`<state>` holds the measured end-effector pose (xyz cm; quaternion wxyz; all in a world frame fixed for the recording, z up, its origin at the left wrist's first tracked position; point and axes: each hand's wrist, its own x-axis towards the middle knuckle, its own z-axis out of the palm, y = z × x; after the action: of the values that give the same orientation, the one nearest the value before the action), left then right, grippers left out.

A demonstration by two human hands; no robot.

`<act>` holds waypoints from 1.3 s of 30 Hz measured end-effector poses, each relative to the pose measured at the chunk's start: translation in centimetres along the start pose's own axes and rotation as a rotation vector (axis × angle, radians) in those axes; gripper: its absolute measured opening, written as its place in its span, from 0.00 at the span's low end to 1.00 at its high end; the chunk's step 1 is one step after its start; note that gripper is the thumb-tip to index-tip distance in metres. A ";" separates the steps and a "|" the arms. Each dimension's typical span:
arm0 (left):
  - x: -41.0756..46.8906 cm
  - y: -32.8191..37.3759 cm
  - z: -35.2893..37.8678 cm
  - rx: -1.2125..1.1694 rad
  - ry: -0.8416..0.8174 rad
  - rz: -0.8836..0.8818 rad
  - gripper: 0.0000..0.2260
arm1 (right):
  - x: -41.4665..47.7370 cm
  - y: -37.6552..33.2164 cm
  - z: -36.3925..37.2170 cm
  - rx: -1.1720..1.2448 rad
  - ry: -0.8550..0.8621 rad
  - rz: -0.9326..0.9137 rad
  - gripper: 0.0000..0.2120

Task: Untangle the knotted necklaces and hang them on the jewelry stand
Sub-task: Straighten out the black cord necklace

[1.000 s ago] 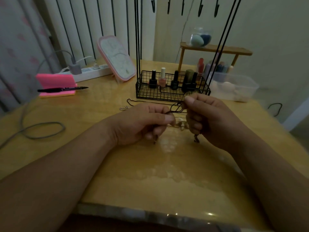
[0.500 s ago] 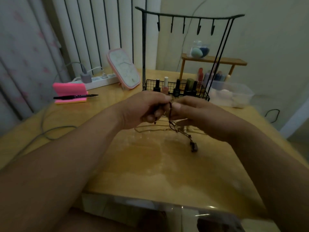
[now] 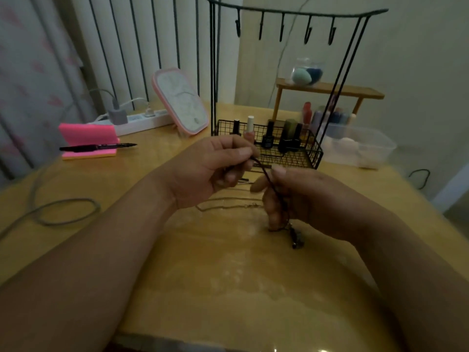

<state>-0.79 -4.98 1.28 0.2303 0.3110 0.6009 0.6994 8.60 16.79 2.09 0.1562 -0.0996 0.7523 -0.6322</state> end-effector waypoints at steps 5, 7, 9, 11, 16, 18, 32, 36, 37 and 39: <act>-0.4 -0.2 0.9 0.281 0.005 0.031 0.10 | 1.0 0.5 0.6 -0.018 0.229 -0.046 0.14; -0.5 -0.3 1.0 0.337 0.037 0.048 0.09 | 1.3 0.9 0.4 -0.140 0.307 -0.069 0.09; -0.5 -0.3 0.8 0.321 0.071 0.048 0.07 | 1.3 1.1 -0.1 -0.195 0.373 -0.071 0.08; -0.5 -0.3 0.7 0.291 0.075 0.039 0.08 | 1.2 1.0 -0.2 -0.221 0.413 -0.086 0.08; -0.8 -0.1 1.2 0.324 0.033 0.028 0.11 | 1.4 1.1 1.0 -0.306 0.426 -0.200 0.05; -0.8 0.0 1.5 0.367 0.045 0.040 0.11 | 1.2 1.2 1.3 -0.366 0.403 -0.231 0.07; -1.2 0.2 1.5 0.400 0.060 0.063 0.11 | 1.2 1.1 0.6 -0.312 0.391 -0.242 0.05; -1.2 0.3 1.5 0.406 0.049 0.060 0.11 | 1.0 0.9 0.8 -0.317 0.352 -0.273 0.04; -1.2 0.3 1.6 0.409 0.044 0.057 0.11 | 1.0 0.9 0.9 -0.332 0.348 -0.278 0.04; -1.2 0.3 1.7 0.409 0.032 0.050 0.12 | 1.0 1.0 0.8 -0.360 0.345 -0.276 0.03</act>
<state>1.28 -4.72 1.53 0.1355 0.3548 0.7260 0.5732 7.98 15.86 0.83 -0.0821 -0.1181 0.8473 -0.5112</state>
